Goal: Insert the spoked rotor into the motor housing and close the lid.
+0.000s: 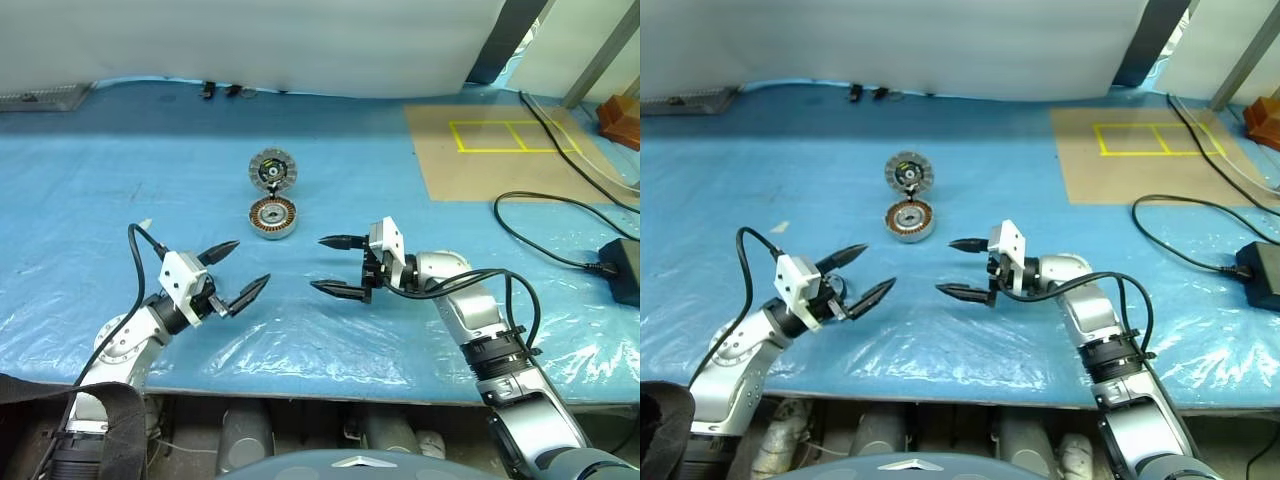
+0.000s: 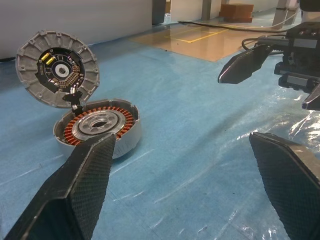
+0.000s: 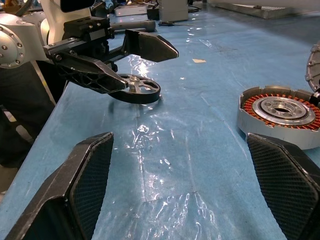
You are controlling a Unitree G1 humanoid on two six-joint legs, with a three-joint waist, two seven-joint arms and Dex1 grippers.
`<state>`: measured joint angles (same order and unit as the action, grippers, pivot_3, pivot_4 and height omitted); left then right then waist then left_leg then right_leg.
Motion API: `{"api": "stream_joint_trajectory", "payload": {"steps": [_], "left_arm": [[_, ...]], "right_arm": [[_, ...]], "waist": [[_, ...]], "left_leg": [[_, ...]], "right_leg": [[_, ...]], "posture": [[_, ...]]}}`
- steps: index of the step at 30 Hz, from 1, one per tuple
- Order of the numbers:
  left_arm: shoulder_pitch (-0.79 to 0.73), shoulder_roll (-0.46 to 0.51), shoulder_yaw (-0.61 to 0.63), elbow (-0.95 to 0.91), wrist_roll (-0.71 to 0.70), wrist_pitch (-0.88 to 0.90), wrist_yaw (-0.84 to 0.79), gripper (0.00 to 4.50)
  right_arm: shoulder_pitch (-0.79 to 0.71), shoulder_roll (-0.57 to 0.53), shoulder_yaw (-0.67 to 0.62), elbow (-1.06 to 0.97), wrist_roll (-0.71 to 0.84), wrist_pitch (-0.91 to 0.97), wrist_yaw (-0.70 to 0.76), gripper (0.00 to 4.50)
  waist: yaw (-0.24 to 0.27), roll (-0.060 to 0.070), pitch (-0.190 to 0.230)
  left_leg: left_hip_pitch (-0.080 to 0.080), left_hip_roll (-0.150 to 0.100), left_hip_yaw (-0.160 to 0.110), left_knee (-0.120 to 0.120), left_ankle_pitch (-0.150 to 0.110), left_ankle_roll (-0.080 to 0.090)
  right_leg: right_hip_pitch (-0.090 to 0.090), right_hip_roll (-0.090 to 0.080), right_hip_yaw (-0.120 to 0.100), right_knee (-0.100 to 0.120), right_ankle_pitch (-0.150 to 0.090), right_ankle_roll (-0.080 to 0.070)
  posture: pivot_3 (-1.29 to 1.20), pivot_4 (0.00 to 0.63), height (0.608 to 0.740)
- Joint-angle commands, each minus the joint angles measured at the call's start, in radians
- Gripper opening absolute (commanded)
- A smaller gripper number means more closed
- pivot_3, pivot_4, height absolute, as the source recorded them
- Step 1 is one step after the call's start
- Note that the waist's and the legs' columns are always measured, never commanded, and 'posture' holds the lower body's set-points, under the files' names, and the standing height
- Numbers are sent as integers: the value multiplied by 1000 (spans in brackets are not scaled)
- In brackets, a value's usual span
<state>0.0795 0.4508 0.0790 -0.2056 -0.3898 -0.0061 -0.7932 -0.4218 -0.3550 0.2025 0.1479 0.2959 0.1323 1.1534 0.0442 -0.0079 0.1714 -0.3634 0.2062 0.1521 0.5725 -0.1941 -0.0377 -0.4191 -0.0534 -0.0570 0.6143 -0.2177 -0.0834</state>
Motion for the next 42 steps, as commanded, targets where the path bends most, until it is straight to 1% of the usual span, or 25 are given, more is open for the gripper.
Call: {"api": "stream_joint_trajectory", "payload": {"steps": [1,14,17,20,23,30,33,36,42], "left_arm": [[3,1,9,-18,-2,-28,-5,4500],[6,1,6,-5,4,-42,-6,4500],[12,0,16,5,8,-52,-1,4500],[23,4,20,3,24,-61,11,4500],[45,-9,34,-8,30,-66,45,4500],[88,-30,37,-49,65,-71,118,4500],[101,-42,32,-76,78,-62,153,4500],[114,-59,22,-99,98,-57,191,4500],[159,-89,2,-151,120,-58,236,4500]], "right_arm": [[-17,-5,-9,-41,16,0,3,4435],[-20,1,-6,-36,11,-2,0,4435],[-48,19,7,-12,-9,18,-27,4435],[-113,52,-3,45,-2,63,-57,4435],[-215,82,12,149,-45,51,-70,4435],[-494,184,99,428,-176,101,-95,4435],[-615,239,121,589,-231,50,-107,4435],[-720,286,145,769,-308,-17,-159,4435],[-807,344,152,985,-406,-153,-235,4435]], "waist": [[0,0,0],[0,0,0],[-3,0,0],[-5,0,0],[-4,0,0],[-4,1,1],[-4,1,1],[-4,2,1],[-2,2,1]], "left_leg": [[0,0,0,0,0,0],[0,0,0,0,0,0],[0,0,0,-1,0,0],[1,0,0,-1,0,0],[1,0,0,-1,0,0],[-1,1,0,-1,0,0],[-2,0,0,-1,0,0],[-2,1,0,-1,0,0],[-3,1,1,-1,0,0]], "right_leg": [[0,0,0,0,0,0],[0,0,0,0,0,0],[0,0,0,-1,0,0],[0,0,0,0,0,0],[0,0,0,0,0,0],[-2,0,0,0,0,-1],[-2,0,0,0,0,-1],[-3,0,0,1,0,-1],[-3,0,0,1,0,-1]], "posture": [[0,150,740],[0,150,740],[0,150,740],[0,150,740],[0,150,740],[0,150,740],[0,150,740],[0,150,740],[0,150,740]]}}
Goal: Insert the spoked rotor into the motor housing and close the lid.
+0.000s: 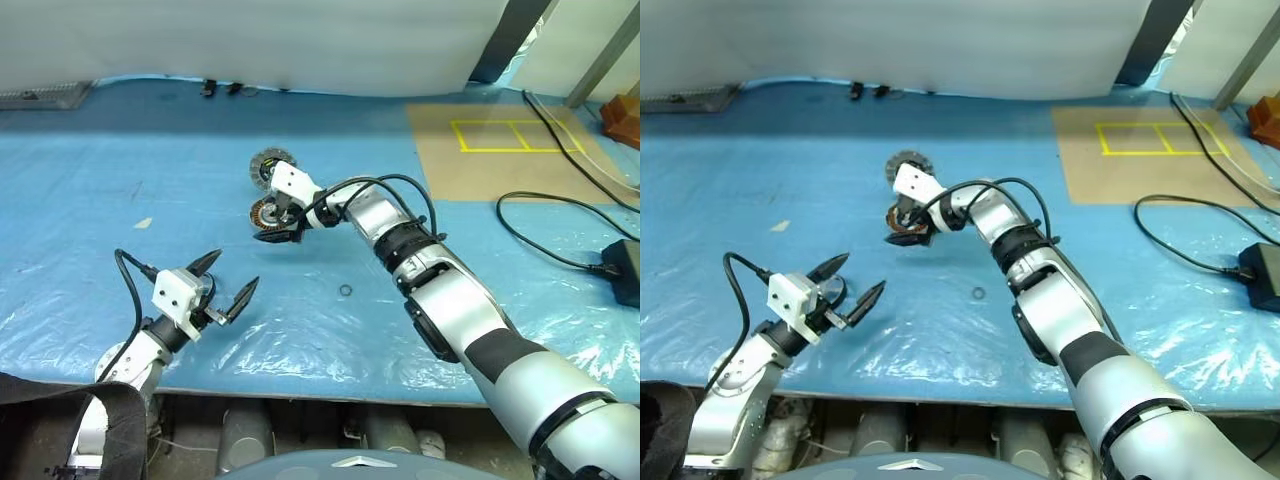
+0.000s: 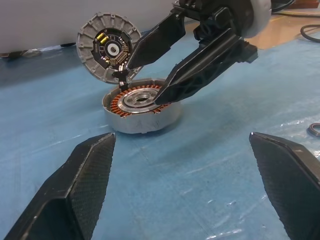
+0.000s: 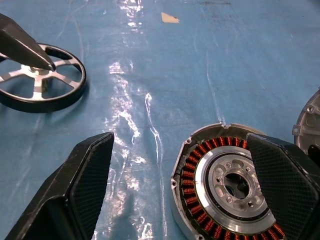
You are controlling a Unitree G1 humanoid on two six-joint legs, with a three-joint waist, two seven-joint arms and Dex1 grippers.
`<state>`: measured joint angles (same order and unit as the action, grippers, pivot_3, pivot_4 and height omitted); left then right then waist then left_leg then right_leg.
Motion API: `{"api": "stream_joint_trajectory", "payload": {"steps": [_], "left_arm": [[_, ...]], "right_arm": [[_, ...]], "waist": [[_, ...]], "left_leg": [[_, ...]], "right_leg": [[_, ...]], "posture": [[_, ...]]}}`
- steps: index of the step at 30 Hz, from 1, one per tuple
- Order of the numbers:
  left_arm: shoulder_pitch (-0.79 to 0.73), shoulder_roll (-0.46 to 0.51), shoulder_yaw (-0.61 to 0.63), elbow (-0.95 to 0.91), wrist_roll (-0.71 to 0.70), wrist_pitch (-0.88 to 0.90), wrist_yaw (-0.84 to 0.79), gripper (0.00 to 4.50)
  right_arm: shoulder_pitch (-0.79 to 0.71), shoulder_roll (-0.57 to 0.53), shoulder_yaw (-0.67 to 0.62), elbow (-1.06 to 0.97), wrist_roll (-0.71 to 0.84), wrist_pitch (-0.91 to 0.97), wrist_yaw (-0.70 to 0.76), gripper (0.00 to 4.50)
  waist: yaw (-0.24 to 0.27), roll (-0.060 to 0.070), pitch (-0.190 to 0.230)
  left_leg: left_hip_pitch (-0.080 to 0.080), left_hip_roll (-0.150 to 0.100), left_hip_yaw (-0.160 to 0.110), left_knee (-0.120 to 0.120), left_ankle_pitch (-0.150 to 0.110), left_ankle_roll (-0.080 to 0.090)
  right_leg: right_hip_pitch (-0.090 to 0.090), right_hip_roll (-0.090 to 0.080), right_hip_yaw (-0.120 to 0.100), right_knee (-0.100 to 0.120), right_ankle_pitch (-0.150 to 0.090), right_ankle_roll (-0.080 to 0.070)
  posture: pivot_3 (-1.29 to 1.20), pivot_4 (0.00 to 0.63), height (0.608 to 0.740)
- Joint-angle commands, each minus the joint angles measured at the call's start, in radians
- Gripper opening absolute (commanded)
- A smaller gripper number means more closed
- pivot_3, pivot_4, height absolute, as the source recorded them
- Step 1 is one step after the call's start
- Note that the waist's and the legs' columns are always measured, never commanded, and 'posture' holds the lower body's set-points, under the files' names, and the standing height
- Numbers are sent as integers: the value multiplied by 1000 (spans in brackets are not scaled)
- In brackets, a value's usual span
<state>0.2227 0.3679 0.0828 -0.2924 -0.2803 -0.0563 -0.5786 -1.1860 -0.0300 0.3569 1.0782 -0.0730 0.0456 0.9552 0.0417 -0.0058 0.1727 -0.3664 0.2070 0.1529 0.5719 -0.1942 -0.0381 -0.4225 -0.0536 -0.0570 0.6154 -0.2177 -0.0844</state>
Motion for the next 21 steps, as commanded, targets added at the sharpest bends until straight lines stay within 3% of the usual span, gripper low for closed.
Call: {"api": "stream_joint_trajectory", "payload": {"steps": [1,14,21], "left_arm": [[22,-7,-1,-71,11,-7,26,4500],[27,4,-1,-104,11,15,34,4500],[5,11,7,-98,14,17,36,4500]], "right_arm": [[-46,25,2,76,-55,-87,-54,4435],[-42,90,29,219,-224,-145,-215,4435],[-73,102,95,252,-318,-101,-76,4435]], "waist": [[-1,0,0],[-1,5,3],[-1,6,2]], "left_leg": [[0,0,0,0,0,0],[1,1,1,2,0,0],[3,1,1,4,0,0]], "right_leg": [[0,0,0,0,0,0],[-1,0,1,5,0,-1],[-1,0,1,7,0,-1]], "posture": [[0,150,740],[0,150,740],[0,150,740]]}}
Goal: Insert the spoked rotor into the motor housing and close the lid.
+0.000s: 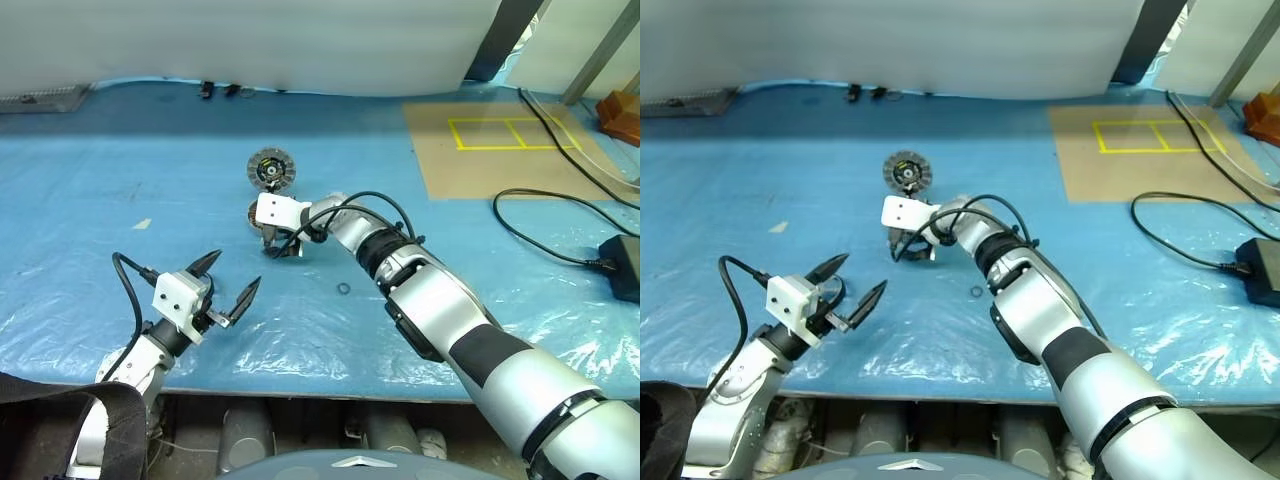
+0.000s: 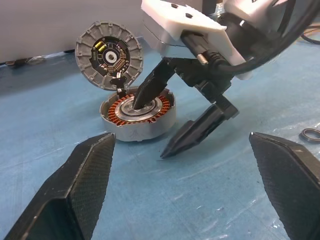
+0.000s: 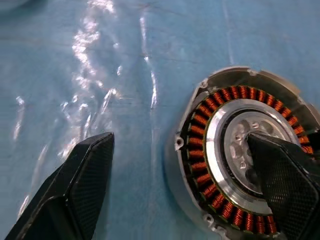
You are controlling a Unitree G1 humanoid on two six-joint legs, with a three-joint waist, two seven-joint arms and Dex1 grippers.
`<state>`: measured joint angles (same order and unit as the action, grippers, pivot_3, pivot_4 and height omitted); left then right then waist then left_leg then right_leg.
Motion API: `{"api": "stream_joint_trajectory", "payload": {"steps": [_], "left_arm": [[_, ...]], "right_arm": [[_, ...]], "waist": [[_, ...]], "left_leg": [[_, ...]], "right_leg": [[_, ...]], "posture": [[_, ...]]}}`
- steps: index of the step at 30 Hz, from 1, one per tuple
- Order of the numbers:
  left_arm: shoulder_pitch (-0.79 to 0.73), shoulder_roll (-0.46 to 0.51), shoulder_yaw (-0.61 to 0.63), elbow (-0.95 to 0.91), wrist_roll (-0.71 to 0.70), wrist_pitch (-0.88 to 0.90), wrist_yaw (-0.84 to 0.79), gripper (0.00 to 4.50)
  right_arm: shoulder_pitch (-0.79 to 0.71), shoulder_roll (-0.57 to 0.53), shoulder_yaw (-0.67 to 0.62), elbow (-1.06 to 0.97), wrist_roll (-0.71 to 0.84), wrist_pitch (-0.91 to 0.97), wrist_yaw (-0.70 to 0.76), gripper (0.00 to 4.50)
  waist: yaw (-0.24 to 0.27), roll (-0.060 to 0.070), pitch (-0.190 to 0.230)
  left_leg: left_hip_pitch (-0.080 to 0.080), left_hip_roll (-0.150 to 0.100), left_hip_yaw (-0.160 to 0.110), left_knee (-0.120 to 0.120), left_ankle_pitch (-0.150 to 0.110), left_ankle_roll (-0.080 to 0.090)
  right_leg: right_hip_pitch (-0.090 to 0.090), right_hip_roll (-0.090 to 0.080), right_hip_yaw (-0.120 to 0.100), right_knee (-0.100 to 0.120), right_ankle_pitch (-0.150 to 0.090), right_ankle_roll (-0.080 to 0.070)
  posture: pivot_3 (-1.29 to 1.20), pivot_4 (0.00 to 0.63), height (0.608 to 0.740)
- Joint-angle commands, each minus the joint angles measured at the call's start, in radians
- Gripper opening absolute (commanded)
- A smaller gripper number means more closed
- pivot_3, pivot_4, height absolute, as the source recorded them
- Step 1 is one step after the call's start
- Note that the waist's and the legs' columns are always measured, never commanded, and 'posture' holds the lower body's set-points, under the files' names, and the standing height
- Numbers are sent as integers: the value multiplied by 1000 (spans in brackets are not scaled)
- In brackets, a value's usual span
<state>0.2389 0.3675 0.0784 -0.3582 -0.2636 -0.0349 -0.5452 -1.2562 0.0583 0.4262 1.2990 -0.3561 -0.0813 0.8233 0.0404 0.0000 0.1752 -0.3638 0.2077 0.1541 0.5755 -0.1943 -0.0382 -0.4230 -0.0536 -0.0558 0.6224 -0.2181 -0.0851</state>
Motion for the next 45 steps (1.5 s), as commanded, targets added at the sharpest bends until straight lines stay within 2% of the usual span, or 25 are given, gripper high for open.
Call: {"api": "stream_joint_trajectory", "payload": {"steps": [1,5,6,8,13,14,19,24,28,32,37,39,40,45], "left_arm": [[-13,12,14,-34,-4,-3,3,4500],[-21,22,19,-25,-5,-6,-2,4500],[-21,23,19,-24,-5,-7,-2,4500],[-24,24,17,-22,-6,-7,-2,4500],[-22,32,25,-35,-13,-4,-6,4500],[-19,34,30,-43,-20,-3,-7,4500],[16,69,43,-64,-59,9,-55,4500],[19,113,56,-74,-96,22,-105,4500],[51,131,67,-107,-110,31,-124,4500],[104,134,85,-120,-109,23,-128,4500],[101,125,74,-116,-94,22,-117,4500],[94,120,65,-113,-89,24,-115,4500],[88,119,62,-110,-88,27,-116,4500],[53,126,60,-92,-97,39,-126,4500]], "right_arm": [[-9,15,28,32,-42,27,61,4435],[-42,26,30,45,-68,40,63,4435],[-44,25,38,49,-81,40,63,4270],[-46,24,49,55,-100,38,68,3834],[-38,13,98,55,-161,-5,45,2222],[-38,13,97,54,-161,-8,44,2057],[-26,12,47,28,-106,2,134,2057],[30,-18,20,-66,-55,21,315,2057],[125,-57,31,-224,-31,57,391,2057],[266,-103,66,-465,-14,136,452,2057],[390,-125,98,-670,-1,229,464,3861],[402,-118,79,-740,25,291,455,4452],[399,-115,69,-763,38,316,454,4452],[387,-155,61,-909,99,398,502,4452]], "waist": [[0,1,0],[0,1,0],[0,2,0],[0,2,0],[0,4,-1],[0,4,0],[0,4,0],[0,4,-1],[-2,4,-1],[-1,4,-2],[-2,4,-2],[-2,3,-2],[-2,3,-2],[0,3,-2]], "left_leg": [[0,0,0,0,0,0],[0,0,0,0,0,0],[0,0,0,0,0,0],[0,0,0,0,0,0],[0,0,0,0,0,0],[1,0,0,0,0,0],[2,0,0,0,0,0],[2,0,1,0,0,0],[3,0,1,0,0,0],[6,0,2,-3,0,0],[13,0,5,-6,0,0],[16,0,5,-6,0,0],[17,0,5,-6,0,0],[14,0,4,-6,0,0]], "right_leg": [[0,0,0,0,0,0],[0,0,0,0,0,0],[0,0,0,0,0,0],[0,0,0,0,0,0],[0,0,0,0,0,0],[0,0,1,0,0,0],[0,0,2,1,0,0],[0,0,2,1,0,0],[1,0,2,1,0,0],[2,0,3,0,-1,-1],[6,0,5,-1,-1,-1],[8,0,6,-1,-2,1],[9,0,6,-1,-5,6],[6,0,6,-1,-5,6]], "posture": [[0,150,740],[0,150,740],[0,150,740],[0,150,740],[0,150,740],[0,150,740],[0,150,740],[0,150,740],[0,150,740],[0,150,740],[0,150,740],[0,150,740],[0,150,740],[0,150,740]]}}
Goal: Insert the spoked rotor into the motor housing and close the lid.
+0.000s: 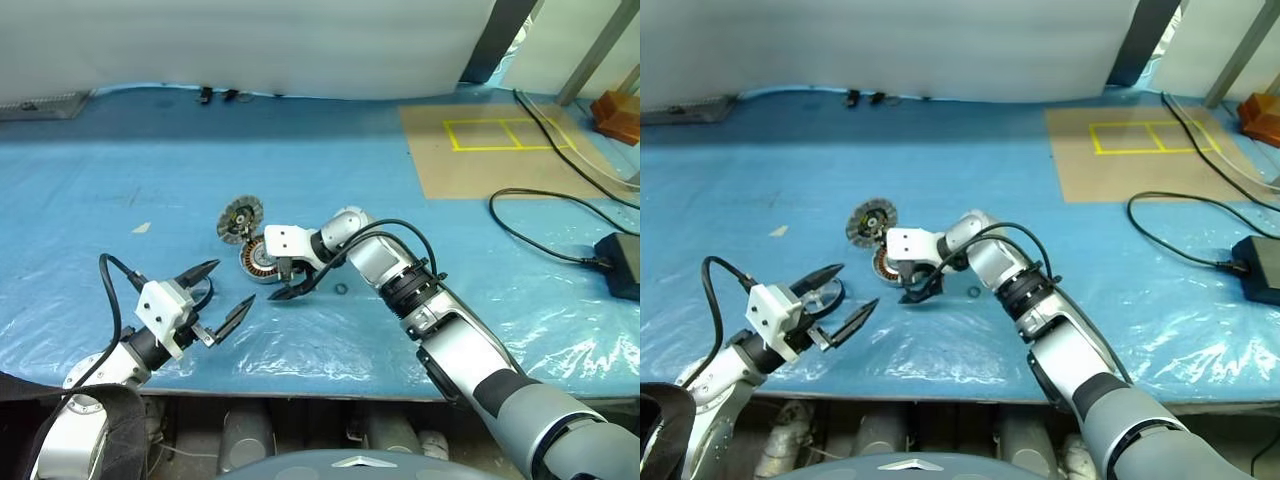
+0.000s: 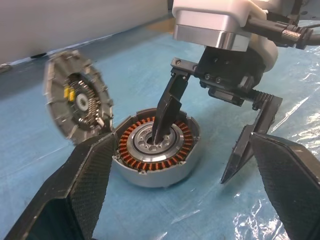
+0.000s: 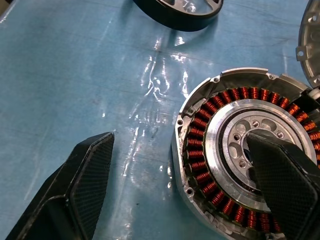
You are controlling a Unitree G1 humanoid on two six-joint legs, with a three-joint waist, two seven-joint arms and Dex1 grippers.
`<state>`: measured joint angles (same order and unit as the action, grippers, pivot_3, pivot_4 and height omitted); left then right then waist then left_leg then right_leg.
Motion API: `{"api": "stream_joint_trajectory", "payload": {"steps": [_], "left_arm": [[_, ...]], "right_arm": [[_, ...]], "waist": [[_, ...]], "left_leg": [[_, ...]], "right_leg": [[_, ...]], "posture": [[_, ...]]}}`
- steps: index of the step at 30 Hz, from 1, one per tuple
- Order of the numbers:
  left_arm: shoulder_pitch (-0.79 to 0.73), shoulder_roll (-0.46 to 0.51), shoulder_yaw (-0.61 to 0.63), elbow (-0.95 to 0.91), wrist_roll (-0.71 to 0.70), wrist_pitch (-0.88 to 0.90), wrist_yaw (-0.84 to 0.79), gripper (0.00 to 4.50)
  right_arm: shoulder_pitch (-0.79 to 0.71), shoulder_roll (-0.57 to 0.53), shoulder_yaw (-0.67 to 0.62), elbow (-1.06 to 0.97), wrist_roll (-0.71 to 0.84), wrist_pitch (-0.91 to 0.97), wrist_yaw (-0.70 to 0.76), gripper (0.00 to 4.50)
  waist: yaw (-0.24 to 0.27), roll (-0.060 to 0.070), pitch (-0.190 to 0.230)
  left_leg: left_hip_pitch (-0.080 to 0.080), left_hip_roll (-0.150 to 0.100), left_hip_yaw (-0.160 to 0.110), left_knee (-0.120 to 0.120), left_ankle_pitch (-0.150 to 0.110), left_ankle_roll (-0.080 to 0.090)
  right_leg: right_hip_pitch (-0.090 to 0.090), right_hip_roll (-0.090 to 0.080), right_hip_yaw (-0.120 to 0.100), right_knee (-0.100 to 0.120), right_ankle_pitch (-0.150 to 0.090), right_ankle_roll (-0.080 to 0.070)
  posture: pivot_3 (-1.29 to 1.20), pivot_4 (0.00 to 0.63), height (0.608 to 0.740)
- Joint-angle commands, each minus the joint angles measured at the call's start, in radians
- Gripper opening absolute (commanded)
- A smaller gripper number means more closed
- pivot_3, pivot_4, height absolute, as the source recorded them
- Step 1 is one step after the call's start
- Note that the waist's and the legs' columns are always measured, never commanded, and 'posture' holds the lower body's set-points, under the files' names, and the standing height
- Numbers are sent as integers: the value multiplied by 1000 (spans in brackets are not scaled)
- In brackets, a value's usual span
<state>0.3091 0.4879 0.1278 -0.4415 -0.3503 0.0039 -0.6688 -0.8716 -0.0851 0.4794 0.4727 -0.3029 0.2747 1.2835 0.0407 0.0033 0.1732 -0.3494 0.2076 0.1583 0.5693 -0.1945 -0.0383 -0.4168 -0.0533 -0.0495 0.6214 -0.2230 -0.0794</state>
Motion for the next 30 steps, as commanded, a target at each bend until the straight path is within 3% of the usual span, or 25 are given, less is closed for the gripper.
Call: {"api": "stream_joint_trajectory", "payload": {"steps": [1,14,21,30], "left_arm": [[-22,7,15,-6,-13,2,-5,4500],[12,-9,62,-24,-14,-11,22,4500],[47,-42,42,-45,17,-38,51,4500],[65,-73,12,-50,25,-33,62,4500]], "right_arm": [[-2,-24,6,-107,53,48,45,4452],[-2,-67,-56,-176,196,-90,-25,4452],[27,-30,-254,-158,344,-157,-217,4452],[227,-196,-321,-210,423,-231,-186,4452]], "waist": [[0,-1,0],[-2,-2,1],[-1,-2,1],[2,-4,1]], "left_leg": [[-1,0,0,0,0,0],[-5,0,5,-3,0,0],[-5,0,6,-3,0,0],[-5,-1,6,-3,0,0]], "right_leg": [[-1,0,0,0,2,-4],[-5,0,0,-3,3,-5],[-5,0,0,-3,3,-5],[-4,0,0,-5,3,-5]], "posture": [[0,150,740],[0,150,740],[0,150,740],[0,150,740]]}}
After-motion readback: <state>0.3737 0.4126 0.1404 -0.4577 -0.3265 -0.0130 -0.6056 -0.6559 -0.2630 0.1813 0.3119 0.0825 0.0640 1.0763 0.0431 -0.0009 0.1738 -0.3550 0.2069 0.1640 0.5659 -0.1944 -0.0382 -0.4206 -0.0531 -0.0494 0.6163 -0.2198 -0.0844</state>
